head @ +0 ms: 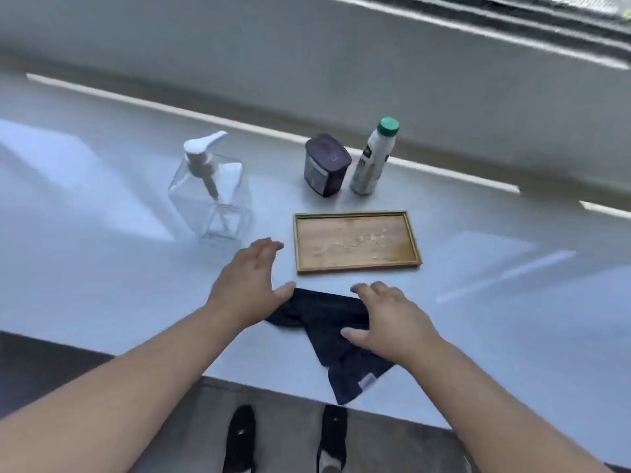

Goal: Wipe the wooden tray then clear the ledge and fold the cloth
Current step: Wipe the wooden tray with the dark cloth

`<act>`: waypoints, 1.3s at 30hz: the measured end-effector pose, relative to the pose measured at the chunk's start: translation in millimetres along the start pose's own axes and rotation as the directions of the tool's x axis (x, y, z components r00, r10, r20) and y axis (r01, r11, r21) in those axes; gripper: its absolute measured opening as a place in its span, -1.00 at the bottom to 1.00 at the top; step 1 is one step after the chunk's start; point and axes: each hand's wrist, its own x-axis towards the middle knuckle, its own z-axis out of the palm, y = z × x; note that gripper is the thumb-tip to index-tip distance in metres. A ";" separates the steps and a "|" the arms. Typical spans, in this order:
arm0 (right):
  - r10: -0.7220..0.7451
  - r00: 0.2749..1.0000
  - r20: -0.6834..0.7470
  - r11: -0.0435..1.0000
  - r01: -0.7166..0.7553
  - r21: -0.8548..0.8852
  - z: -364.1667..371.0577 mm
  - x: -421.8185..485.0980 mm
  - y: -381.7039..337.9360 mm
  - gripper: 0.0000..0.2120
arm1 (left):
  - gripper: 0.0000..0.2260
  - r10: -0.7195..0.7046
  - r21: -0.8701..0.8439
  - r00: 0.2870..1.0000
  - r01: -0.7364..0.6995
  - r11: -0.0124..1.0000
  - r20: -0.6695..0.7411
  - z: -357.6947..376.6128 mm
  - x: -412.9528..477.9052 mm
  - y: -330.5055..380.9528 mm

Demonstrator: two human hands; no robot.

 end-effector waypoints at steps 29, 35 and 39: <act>-0.212 0.968 -0.134 0.905 0.246 0.348 -4.4 177.3 -23.3 -0.76 | -0.04 0.086 -0.009 0.975 -0.089 0.996 -0.205 91.1 118.4 -3.1; 0.210 0.976 -0.065 0.914 -0.173 0.366 -43.3 174.4 92.2 -0.81 | 0.18 0.087 0.007 0.984 -0.087 0.996 -0.154 89.5 117.9 -4.3; 0.116 0.987 -0.108 0.899 -0.058 0.435 -30.4 194.7 40.2 -0.77 | 0.16 0.094 -0.020 0.981 -0.099 0.995 -0.170 89.2 119.2 -5.6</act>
